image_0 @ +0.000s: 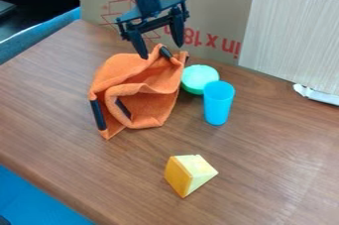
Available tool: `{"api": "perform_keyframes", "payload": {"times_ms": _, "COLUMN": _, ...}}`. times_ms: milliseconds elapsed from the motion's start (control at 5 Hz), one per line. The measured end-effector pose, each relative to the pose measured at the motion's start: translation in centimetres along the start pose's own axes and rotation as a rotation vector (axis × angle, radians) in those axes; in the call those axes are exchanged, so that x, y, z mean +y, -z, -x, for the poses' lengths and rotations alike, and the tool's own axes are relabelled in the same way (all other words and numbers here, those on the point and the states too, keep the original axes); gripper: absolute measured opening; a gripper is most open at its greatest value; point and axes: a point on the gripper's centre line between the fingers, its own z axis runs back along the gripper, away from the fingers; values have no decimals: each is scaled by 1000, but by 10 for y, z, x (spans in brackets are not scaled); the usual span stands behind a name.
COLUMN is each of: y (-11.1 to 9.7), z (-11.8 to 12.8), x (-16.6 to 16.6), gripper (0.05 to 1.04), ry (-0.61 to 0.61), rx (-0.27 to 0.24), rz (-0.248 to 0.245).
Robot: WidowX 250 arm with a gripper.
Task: Moved the cloth from the center of the table to the edge and back and unfold the cloth
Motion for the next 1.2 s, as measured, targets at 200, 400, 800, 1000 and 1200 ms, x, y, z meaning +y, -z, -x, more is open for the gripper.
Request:
{"api": "perform_keyframes", "payload": {"times_ms": 200, "y": -3, "z": 2, "x": 11, "gripper": 999, "ry": 9, "rx": -48, "rz": -16}}
{"api": "perform_keyframes", "payload": {"times_ms": 400, "y": 0, "z": -6, "x": 19, "gripper": 999, "ry": 22, "rx": -105, "rz": -63}}
{"api": "perform_keyframes", "payload": {"times_ms": 800, "y": 36, "z": -13, "x": 33, "gripper": 999, "ry": 30, "rx": -96, "rz": -149}}
{"api": "perform_keyframes", "payload": {"times_ms": 1000, "y": 42, "z": -7, "x": 39, "gripper": 999, "ry": 49, "rx": -76, "rz": -159}}
{"api": "perform_keyframes", "payload": {"times_ms": 1200, "y": 50, "z": -3, "x": 46, "gripper": 999, "ry": 57, "rx": -78, "rz": -163}}
